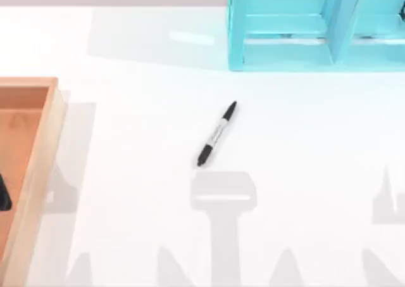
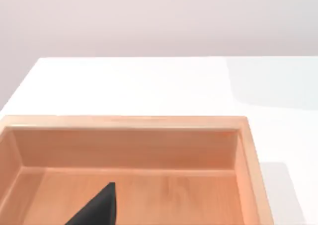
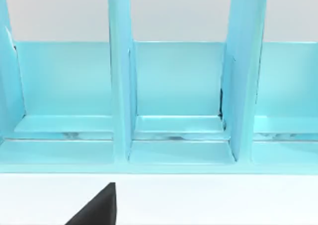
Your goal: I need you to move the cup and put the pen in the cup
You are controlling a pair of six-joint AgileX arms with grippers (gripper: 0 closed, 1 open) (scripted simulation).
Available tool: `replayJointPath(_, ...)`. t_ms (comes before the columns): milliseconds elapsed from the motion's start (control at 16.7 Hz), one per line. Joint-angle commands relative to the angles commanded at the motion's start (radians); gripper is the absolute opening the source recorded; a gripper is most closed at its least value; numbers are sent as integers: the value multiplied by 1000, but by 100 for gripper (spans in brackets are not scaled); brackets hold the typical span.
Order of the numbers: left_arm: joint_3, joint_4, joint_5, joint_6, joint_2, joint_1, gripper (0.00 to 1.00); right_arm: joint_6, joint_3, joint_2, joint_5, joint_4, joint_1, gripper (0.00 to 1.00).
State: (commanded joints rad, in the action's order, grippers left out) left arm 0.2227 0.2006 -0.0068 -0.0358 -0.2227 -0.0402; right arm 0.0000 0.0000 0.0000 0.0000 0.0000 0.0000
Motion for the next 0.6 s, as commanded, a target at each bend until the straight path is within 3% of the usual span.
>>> replayJointPath(600, 804, 721, 3, -120, -1011, -109, 100, 0, 0, 0, 0, 0, 0, 100)
